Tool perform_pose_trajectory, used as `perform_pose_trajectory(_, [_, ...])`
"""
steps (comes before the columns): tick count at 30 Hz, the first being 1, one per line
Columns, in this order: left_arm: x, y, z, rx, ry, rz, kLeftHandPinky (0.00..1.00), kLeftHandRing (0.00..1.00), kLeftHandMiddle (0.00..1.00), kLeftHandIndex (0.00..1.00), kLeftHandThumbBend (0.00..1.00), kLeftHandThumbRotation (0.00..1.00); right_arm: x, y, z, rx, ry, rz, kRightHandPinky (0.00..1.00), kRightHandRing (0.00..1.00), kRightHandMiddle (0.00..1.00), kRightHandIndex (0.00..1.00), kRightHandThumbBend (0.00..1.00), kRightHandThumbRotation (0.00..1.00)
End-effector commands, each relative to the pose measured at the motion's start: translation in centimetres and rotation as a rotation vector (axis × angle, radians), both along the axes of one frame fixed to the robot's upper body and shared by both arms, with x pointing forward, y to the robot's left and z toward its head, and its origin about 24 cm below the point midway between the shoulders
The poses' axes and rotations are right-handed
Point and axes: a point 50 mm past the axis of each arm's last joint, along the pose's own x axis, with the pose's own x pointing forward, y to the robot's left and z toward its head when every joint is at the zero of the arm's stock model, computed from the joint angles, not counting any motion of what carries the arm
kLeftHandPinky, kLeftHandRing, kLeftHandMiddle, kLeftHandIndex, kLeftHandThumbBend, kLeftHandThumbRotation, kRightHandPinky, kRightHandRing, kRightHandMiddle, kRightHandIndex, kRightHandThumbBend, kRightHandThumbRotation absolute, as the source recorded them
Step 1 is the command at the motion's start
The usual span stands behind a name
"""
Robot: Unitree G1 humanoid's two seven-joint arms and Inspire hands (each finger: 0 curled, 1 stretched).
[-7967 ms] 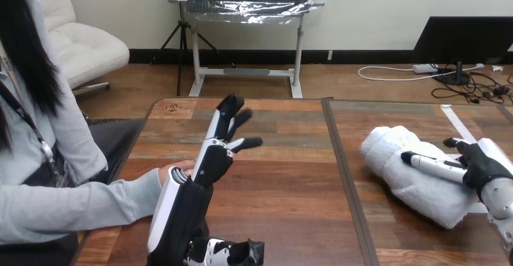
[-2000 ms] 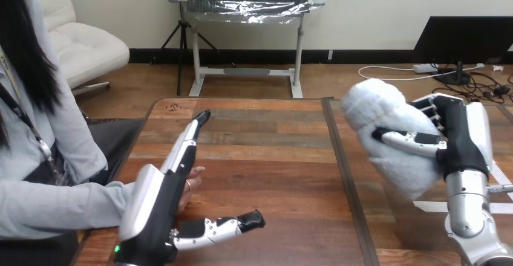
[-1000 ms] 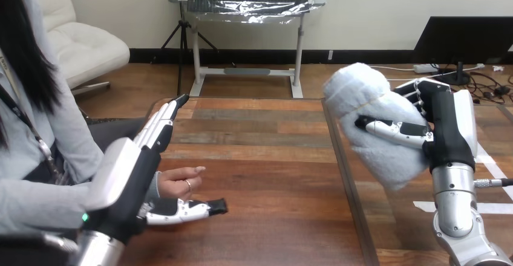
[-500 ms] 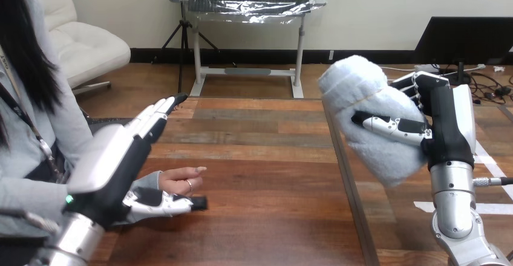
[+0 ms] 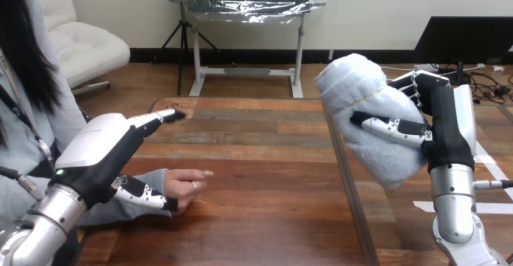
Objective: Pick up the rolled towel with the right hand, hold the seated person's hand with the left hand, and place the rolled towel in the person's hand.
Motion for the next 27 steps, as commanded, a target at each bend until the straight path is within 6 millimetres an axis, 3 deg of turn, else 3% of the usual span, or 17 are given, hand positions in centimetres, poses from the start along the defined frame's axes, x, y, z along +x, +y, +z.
perform_pose_trajectory(1, [1.8, 0.2, 1.6, 0.057, -0.013, -0.028, 0.83, 0.87, 0.87, 0.87, 1.0, 0.09, 1.0, 0.5, 2.8, 0.032, -0.14, 0.016, 0.19, 0.24, 0.35, 0.41, 0.82, 0.0])
perform_pose_trajectory(7, [2.8, 1.1, 1.8, 0.175, 0.103, -0.038, 0.79, 0.82, 0.81, 0.82, 1.0, 0.08, 0.7, 0.3, 2.8, 0.032, -0.155, 0.027, 0.2, 0.25, 0.36, 0.41, 0.82, 0.0])
perform_pose_trajectory(27, [4.4, 2.3, 1.5, 0.284, 0.256, -0.041, 0.75, 0.79, 0.78, 0.79, 1.0, 0.1, 0.4, 0.3, 3.0, 0.05, -0.183, 0.04, 0.21, 0.26, 0.37, 0.41, 0.82, 0.0])
